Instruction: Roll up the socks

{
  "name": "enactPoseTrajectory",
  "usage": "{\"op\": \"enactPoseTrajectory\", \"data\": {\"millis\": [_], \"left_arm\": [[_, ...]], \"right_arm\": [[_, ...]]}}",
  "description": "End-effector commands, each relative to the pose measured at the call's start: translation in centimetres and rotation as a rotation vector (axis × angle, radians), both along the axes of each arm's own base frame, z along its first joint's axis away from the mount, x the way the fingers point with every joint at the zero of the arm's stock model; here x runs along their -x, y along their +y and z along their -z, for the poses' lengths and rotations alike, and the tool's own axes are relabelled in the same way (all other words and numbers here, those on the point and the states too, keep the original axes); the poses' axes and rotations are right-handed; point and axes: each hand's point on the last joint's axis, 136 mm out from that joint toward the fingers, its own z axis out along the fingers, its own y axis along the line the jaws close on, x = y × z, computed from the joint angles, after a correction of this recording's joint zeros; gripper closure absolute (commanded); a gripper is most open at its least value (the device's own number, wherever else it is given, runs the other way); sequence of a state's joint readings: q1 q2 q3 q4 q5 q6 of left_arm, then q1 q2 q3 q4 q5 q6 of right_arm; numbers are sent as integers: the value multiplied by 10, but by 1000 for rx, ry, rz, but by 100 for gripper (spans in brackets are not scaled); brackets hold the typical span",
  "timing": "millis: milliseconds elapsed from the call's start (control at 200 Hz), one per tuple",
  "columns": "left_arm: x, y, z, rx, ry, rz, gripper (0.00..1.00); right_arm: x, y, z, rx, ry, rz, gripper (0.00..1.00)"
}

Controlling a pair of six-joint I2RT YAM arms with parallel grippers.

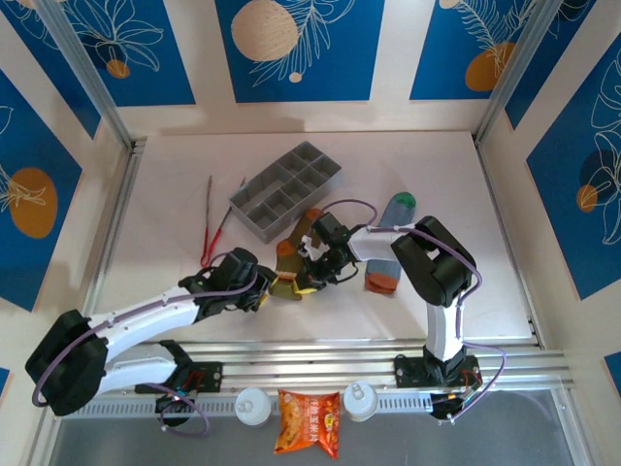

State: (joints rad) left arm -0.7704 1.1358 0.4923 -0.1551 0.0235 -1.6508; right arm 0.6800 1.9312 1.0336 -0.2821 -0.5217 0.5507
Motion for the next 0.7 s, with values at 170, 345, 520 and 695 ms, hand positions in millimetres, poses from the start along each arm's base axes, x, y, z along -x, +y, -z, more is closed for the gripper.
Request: {"op": "enactPoseTrajectory", "data": {"millis": [170, 345, 520, 695], "left_arm": [[-5, -13, 13, -6, -42, 7, 49], [-14, -13, 23, -28, -68, -15, 50], [-26, -21, 32, -29, -77, -30, 57], [-22, -21, 45, -56, -23, -32, 76]], "right_arm": [[11, -28, 39, 173, 157, 75, 100], [9, -26, 38, 161, 174, 80, 100], [9, -26, 38, 158, 174, 75, 100], [10, -28, 39, 158, 166, 69, 100]]}}
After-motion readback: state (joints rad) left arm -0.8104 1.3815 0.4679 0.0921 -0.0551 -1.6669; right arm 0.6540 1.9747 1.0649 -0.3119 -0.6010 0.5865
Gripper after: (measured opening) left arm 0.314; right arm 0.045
